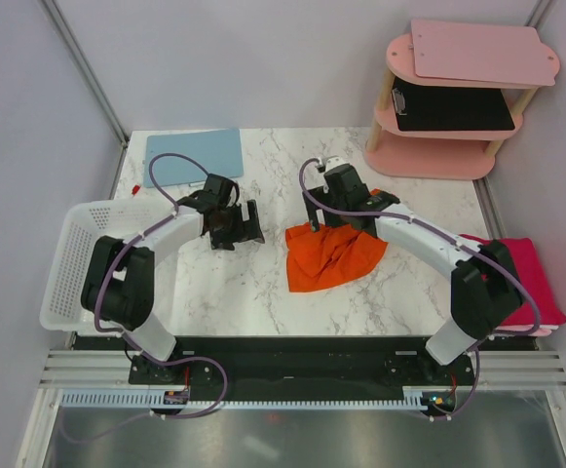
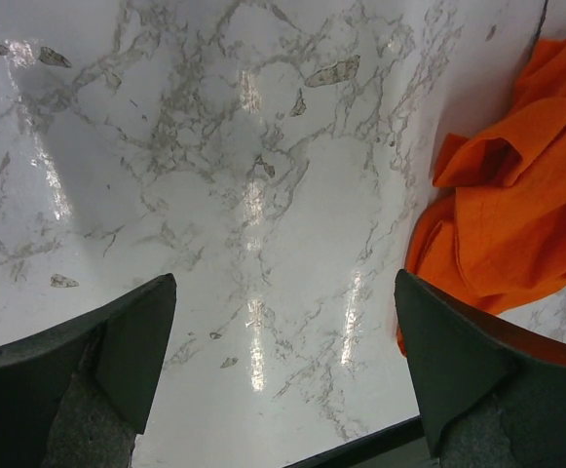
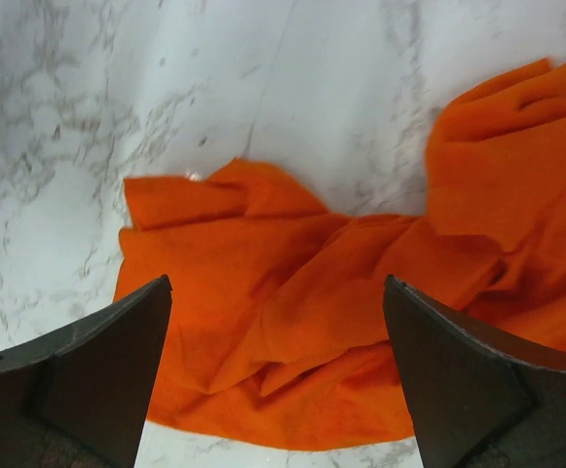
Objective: Fold and stack the t-shirts
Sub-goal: Flatten out the tshirt
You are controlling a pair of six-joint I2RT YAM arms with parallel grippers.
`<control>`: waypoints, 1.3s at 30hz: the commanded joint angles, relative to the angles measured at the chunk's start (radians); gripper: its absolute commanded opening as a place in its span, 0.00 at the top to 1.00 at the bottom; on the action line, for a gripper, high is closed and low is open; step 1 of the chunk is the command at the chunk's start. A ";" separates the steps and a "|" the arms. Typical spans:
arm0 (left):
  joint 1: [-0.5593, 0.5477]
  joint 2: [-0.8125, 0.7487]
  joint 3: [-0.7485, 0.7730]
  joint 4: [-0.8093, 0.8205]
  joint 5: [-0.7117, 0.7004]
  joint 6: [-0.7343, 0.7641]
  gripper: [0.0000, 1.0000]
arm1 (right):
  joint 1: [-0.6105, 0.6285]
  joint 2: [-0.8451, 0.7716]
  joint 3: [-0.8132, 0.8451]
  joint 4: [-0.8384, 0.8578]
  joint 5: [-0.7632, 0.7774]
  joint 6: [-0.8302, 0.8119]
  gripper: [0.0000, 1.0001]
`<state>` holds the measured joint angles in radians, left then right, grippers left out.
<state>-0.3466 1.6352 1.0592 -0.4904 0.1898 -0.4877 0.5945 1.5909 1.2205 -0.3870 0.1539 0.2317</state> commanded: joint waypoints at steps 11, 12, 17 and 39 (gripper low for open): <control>0.004 0.061 0.025 0.033 -0.018 -0.031 0.00 | 0.174 0.145 0.053 -0.049 -0.129 -0.006 0.07; 0.004 0.061 0.025 0.033 -0.019 -0.029 0.00 | 0.180 0.159 0.059 -0.049 -0.125 0.000 0.08; 0.004 0.054 0.012 0.033 -0.023 -0.023 0.00 | 0.205 0.238 0.062 -0.012 -0.102 0.018 0.13; 0.004 0.049 0.001 0.029 -0.047 -0.006 0.00 | 0.215 0.308 0.054 0.048 0.072 0.041 0.55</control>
<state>-0.3435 1.6943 1.0626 -0.4816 0.1661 -0.4969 0.8032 1.8839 1.2518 -0.3698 0.1913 0.2638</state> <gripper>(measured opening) 0.995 0.568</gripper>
